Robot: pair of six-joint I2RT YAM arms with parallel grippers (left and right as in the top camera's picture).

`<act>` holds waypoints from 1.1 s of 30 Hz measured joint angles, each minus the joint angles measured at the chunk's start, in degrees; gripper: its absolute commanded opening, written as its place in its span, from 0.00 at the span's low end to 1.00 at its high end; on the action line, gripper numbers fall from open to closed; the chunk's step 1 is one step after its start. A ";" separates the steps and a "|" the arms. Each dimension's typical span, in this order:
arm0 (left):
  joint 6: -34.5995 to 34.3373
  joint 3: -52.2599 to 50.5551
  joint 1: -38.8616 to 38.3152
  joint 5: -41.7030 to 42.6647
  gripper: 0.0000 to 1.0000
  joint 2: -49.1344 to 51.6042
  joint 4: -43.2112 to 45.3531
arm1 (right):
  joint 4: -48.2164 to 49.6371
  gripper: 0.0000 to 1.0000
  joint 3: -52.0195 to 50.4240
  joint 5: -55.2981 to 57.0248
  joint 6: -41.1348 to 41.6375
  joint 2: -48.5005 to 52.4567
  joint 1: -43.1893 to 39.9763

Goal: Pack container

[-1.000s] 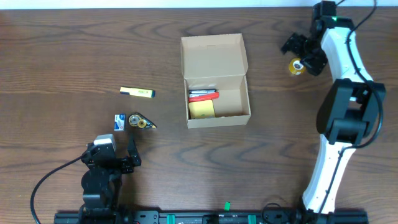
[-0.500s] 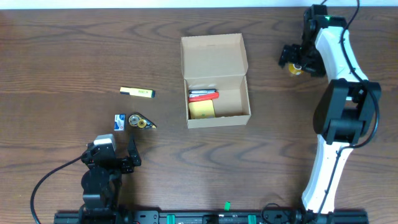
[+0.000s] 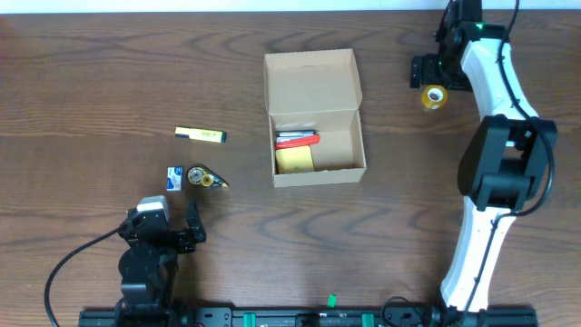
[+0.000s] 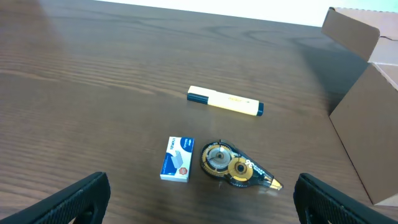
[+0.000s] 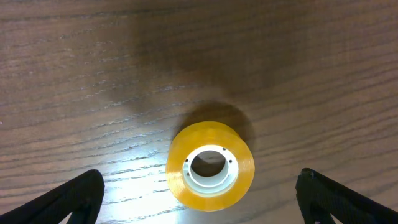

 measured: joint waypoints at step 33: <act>0.00 0.00 0.00 0.00 0.95 0.00 0.00 | 9.90 0.80 -10.08 -3.87 4.07 0.00 -1.92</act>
